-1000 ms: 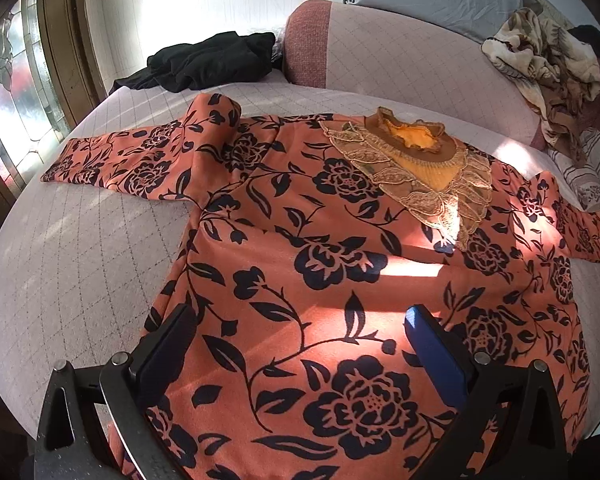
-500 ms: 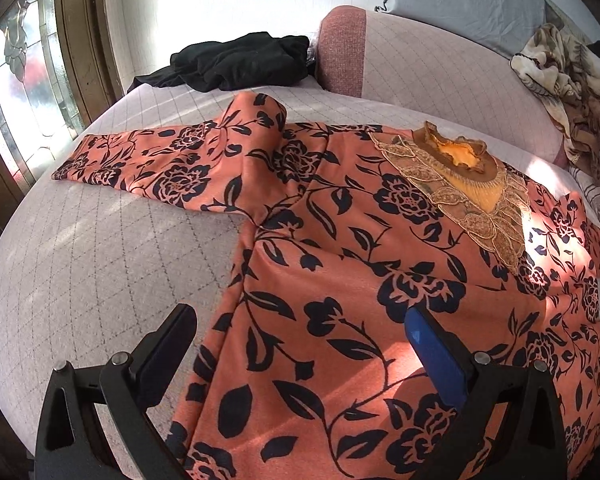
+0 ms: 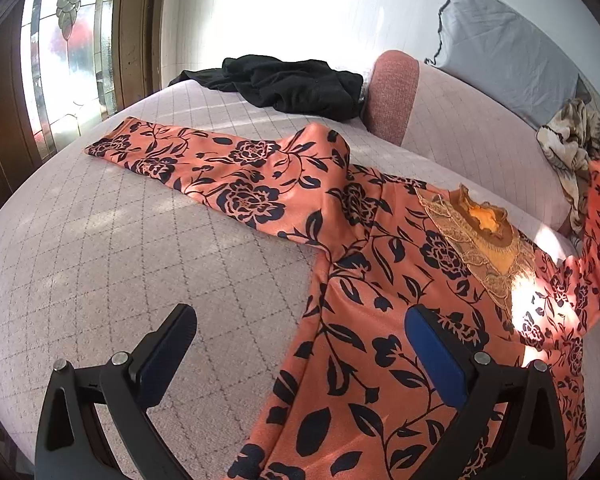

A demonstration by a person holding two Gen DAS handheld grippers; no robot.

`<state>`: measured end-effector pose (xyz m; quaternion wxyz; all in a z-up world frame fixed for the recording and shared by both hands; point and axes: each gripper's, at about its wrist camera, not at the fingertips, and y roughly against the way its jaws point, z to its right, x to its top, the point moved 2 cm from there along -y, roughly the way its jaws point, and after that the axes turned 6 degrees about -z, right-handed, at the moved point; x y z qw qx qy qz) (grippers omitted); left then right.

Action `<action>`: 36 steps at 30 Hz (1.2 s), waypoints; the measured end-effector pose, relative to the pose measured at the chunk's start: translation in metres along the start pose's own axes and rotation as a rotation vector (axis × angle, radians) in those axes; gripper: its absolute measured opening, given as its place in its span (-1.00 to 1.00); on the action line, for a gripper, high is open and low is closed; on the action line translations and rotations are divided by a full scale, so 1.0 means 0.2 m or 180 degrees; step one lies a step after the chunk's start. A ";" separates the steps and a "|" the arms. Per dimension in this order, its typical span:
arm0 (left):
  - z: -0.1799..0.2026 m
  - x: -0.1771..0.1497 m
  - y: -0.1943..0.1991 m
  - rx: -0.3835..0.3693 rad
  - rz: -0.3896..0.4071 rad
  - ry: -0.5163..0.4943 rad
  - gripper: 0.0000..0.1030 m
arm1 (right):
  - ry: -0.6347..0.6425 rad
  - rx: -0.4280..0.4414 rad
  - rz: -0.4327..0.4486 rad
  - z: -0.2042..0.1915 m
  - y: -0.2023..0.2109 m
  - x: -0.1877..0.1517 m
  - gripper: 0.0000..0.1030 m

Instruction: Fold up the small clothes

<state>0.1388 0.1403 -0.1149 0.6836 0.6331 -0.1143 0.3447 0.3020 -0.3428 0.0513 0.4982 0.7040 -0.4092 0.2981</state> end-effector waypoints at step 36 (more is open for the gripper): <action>0.42 0.38 -0.61 -0.0013 -0.1463 -0.0361 -0.45 | -0.0731 0.0905 -0.1115 0.27 -0.04 -0.94 0.68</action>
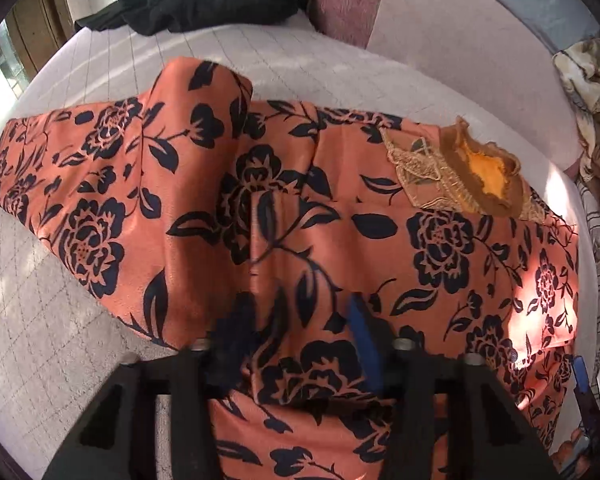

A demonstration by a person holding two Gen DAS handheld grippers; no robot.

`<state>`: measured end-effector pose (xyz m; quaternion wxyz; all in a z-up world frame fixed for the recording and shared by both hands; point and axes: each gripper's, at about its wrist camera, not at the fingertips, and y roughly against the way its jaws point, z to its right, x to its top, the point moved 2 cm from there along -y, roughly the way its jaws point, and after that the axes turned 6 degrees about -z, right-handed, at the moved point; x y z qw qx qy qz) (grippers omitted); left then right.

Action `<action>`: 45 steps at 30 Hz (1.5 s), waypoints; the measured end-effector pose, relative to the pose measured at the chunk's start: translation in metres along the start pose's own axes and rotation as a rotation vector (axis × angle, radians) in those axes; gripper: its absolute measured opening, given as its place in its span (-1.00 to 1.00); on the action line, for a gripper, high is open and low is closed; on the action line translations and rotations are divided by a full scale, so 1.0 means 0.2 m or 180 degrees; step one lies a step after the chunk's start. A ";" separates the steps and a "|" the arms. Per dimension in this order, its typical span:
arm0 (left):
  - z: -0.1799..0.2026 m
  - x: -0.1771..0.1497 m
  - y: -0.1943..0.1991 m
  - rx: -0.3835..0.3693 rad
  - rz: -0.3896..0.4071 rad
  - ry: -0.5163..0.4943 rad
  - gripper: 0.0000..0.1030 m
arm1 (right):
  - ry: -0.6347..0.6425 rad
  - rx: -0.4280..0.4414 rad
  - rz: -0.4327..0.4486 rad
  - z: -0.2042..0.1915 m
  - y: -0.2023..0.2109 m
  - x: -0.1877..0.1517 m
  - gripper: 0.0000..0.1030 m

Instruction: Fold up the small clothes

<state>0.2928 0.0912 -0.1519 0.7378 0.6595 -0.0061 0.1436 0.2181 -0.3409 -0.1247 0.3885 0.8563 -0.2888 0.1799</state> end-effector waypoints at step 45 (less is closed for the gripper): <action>0.22 -0.16 -0.03 0.0383 0.0891 -0.0717 0.33 | -0.0035 -0.0937 0.0066 0.15 -0.08 0.51 -0.52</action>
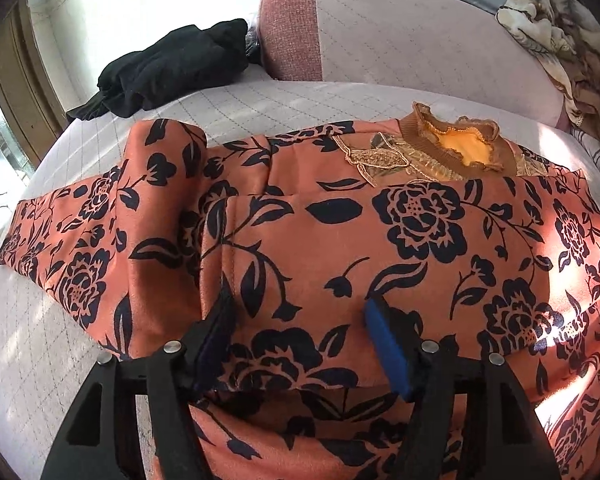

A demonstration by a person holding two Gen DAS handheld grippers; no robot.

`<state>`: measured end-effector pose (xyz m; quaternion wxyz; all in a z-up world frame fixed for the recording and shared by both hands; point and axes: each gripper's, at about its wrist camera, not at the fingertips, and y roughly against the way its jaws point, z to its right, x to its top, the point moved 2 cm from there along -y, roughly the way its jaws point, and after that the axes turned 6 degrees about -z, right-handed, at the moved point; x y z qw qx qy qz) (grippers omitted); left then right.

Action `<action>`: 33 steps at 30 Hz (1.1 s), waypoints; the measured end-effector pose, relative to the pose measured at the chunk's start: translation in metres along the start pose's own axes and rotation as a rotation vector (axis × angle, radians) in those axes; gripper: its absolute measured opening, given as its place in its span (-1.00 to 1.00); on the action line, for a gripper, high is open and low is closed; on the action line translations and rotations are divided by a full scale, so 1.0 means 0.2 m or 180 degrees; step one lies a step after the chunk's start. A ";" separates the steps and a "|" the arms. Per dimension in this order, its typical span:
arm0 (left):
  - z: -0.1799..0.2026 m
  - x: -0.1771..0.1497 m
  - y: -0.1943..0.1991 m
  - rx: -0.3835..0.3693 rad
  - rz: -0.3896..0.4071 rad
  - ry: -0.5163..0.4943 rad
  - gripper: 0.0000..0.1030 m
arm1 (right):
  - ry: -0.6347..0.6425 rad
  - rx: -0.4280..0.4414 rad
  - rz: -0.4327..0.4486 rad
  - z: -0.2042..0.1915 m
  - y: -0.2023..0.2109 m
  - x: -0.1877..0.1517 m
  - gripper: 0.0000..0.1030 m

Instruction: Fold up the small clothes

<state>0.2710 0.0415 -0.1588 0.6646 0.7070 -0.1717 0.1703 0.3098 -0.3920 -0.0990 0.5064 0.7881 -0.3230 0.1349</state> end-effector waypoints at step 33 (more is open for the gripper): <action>-2.19 -0.03 -0.17 -0.0177 0.0259 0.3237 -0.54 | 0.0648 0.0051 -0.0178 -0.31 0.08 -0.78 0.50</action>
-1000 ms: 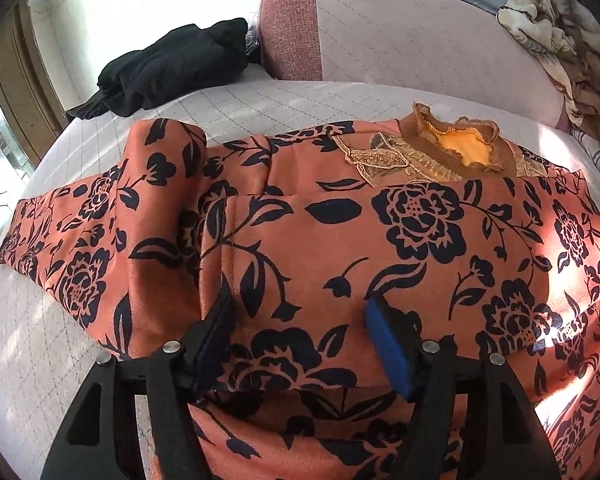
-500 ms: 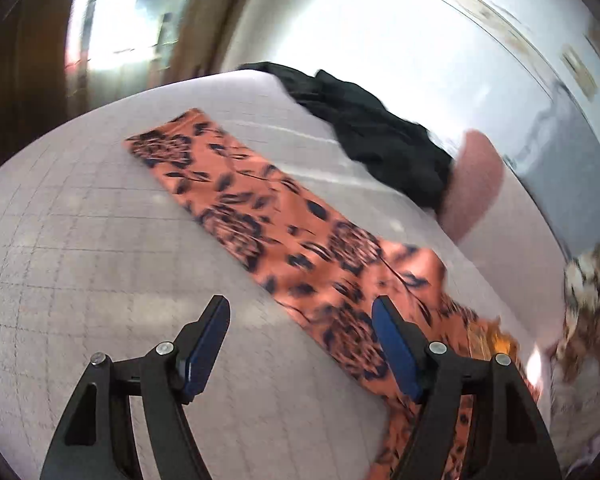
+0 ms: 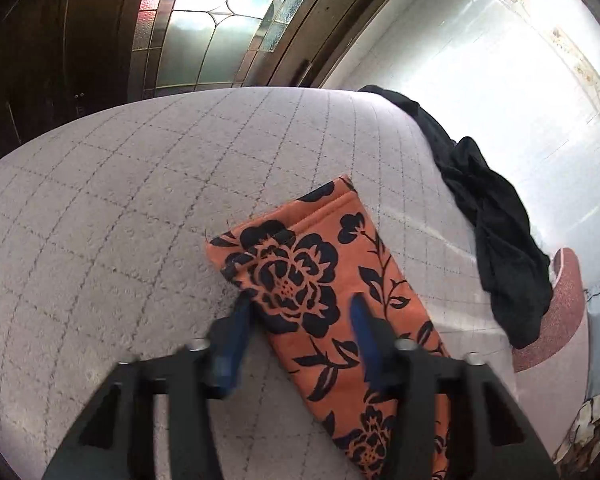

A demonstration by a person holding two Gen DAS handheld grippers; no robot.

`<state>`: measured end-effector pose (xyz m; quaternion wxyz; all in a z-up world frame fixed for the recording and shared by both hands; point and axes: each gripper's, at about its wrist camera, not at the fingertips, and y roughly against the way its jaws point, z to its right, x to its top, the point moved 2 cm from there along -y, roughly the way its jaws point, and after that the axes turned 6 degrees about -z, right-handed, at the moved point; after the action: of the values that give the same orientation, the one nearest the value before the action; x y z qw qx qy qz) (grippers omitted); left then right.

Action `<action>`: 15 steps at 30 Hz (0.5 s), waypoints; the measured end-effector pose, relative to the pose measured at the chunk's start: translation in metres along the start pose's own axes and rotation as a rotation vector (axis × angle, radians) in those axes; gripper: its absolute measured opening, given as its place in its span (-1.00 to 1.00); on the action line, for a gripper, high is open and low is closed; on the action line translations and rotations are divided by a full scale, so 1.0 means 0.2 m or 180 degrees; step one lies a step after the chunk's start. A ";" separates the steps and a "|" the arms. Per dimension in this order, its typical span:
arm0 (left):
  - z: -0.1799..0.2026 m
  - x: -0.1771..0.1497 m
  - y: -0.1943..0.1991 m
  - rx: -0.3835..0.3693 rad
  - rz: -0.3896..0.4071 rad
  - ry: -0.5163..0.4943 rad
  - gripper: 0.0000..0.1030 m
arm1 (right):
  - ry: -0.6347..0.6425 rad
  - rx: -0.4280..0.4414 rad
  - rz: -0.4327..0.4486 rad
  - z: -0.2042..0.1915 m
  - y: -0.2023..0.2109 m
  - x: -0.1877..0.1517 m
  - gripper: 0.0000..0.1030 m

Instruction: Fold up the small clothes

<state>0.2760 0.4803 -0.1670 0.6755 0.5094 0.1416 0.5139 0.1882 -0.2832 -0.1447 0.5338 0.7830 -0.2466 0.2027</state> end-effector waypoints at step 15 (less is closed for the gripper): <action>1.07 -0.55 1.02 -0.0635 0.1080 -0.1942 -0.93 | -0.0354 0.0235 0.0224 0.13 0.10 0.00 0.50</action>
<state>0.2703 0.2623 0.0612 0.6382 0.5872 -0.2038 0.4543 0.1780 -0.3137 -0.1398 0.4826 0.8031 -0.2956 0.1865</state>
